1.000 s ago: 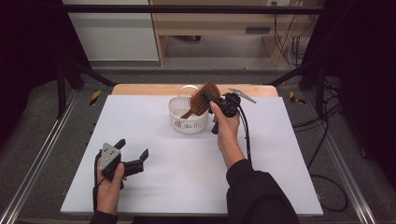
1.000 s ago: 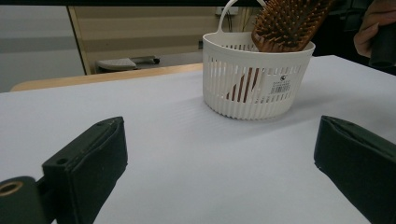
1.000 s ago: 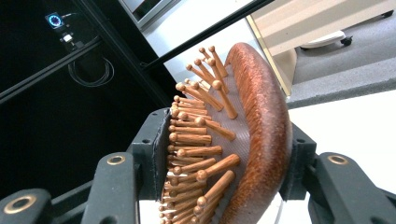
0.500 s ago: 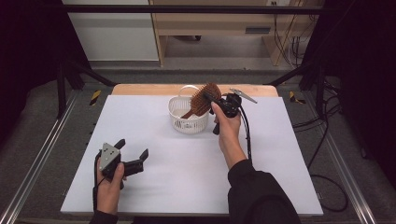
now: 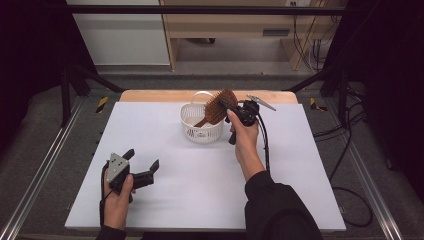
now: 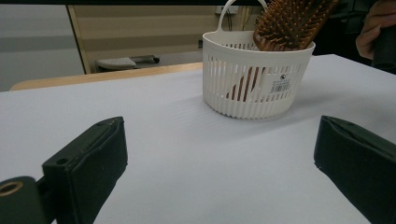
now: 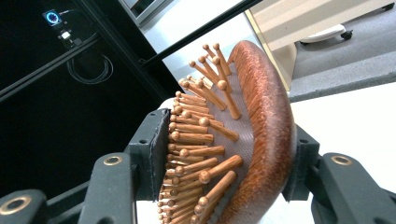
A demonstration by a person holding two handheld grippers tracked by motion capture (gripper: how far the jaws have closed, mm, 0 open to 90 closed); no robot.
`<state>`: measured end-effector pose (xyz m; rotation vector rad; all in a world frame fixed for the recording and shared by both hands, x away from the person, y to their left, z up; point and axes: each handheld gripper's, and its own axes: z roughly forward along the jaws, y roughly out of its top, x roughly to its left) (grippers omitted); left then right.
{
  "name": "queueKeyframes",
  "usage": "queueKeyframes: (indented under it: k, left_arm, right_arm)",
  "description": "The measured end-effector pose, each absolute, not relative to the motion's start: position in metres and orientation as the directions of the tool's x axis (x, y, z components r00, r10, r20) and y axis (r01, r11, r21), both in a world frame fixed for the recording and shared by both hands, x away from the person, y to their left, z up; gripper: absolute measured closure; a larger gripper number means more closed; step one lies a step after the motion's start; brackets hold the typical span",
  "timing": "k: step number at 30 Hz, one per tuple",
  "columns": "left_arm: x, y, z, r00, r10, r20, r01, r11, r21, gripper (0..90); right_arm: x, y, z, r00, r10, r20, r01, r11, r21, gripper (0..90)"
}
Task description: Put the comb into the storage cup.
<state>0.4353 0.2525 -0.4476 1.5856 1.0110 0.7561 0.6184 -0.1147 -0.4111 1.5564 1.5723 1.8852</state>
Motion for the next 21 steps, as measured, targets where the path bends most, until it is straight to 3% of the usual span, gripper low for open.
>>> queueKeyframes:
  k: [21]
  left_arm:
    - [0.4355, 0.2522, -0.4479, 0.443, 0.896, -0.029, 0.229, -0.081, 0.970, 2.7]
  right_arm:
    - [0.6178, -0.1170, -0.4128, -0.398, 0.719, 0.570, 0.438, -0.398, 0.806, 42.2]
